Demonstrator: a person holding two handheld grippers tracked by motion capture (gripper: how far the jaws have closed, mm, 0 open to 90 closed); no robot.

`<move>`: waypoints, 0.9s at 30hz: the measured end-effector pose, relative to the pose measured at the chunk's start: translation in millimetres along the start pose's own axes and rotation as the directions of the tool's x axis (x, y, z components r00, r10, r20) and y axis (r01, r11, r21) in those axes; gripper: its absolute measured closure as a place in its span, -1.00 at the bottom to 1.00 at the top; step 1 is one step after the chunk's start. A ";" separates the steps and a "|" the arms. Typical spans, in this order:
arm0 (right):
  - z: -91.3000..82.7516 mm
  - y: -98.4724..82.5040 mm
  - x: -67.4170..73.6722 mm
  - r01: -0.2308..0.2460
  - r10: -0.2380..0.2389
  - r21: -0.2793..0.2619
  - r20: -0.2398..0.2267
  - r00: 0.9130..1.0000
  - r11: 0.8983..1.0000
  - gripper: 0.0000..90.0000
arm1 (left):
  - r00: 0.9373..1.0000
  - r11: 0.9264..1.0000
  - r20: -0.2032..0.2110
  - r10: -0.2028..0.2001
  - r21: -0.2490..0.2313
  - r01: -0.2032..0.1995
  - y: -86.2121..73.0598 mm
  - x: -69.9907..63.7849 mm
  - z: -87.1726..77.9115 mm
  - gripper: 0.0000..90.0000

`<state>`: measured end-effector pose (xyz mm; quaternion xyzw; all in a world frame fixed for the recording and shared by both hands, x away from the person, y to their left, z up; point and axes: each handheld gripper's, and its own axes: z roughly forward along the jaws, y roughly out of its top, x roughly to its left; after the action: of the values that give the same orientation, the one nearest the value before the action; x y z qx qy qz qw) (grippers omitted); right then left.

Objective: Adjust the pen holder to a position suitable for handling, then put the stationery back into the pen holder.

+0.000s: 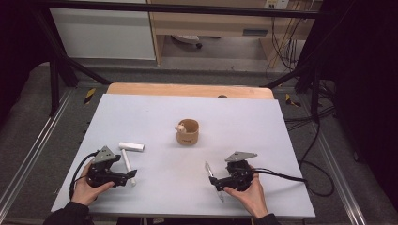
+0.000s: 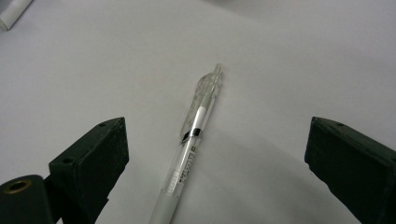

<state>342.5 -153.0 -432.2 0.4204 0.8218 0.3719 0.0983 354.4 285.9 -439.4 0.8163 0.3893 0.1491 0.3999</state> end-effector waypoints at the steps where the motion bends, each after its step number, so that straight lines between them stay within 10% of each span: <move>1: -0.3 -1.1 1.3 -0.004 0.004 0.009 0.009 1.000 1.000 -0.83 | 1.000 1.000 0.000 0.002 0.001 -0.002 0.1 -0.2 0.0 -0.84; 27: -7.7 -31.8 25.3 0.018 -0.018 0.032 0.011 1.000 0.999 0.45 | 1.000 1.000 -0.002 0.005 0.002 -0.005 0.7 -2.1 -0.8 -0.84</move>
<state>303.3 -149.5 -445.1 0.4165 0.8308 0.3555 0.0995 353.0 284.5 -438.2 0.8174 0.3878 0.1507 0.3984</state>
